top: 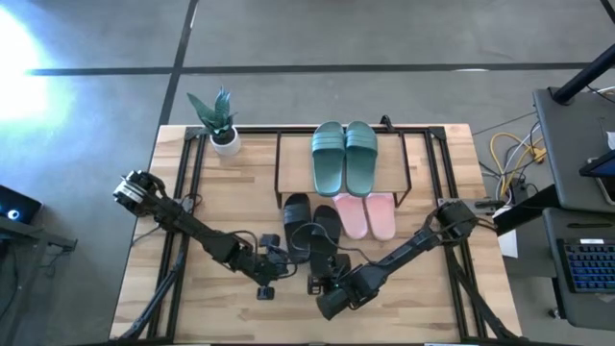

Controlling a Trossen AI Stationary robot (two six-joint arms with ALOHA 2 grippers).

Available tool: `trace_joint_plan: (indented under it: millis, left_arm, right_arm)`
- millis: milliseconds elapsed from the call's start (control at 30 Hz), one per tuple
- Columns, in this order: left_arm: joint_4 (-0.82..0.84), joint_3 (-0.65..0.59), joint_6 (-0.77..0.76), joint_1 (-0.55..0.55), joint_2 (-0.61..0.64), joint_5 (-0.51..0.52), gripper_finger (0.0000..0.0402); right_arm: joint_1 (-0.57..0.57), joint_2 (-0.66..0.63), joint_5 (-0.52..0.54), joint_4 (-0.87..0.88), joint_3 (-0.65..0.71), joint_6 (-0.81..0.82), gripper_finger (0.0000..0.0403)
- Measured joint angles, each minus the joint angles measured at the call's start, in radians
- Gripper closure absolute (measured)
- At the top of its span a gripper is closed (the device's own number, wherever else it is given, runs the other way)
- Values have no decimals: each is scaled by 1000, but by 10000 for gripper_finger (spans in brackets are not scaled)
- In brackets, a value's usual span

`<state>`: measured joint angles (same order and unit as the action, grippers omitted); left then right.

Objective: Pick and place slides into the shelf
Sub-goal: Move the black slippers under the shelf

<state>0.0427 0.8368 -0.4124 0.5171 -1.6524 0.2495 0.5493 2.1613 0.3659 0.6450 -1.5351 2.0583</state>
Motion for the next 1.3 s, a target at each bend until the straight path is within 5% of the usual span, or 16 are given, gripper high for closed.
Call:
trace_joint_plan:
  millis: [833, 1067, 1300]
  left_arm:
    - [-42, -10, -34, -5, -2, 47, 402]
    - [-41, -12, -195, -14, -2, 36, 402]
    - [-43, -12, -238, -13, 0, 20, 402]
  right_arm:
    - [-84, -15, 32, 230, -18, -50, 394]
    - [-68, -25, 18, 239, -59, -135, 394]
    - [49, -105, 20, 508, -63, 200, 394]
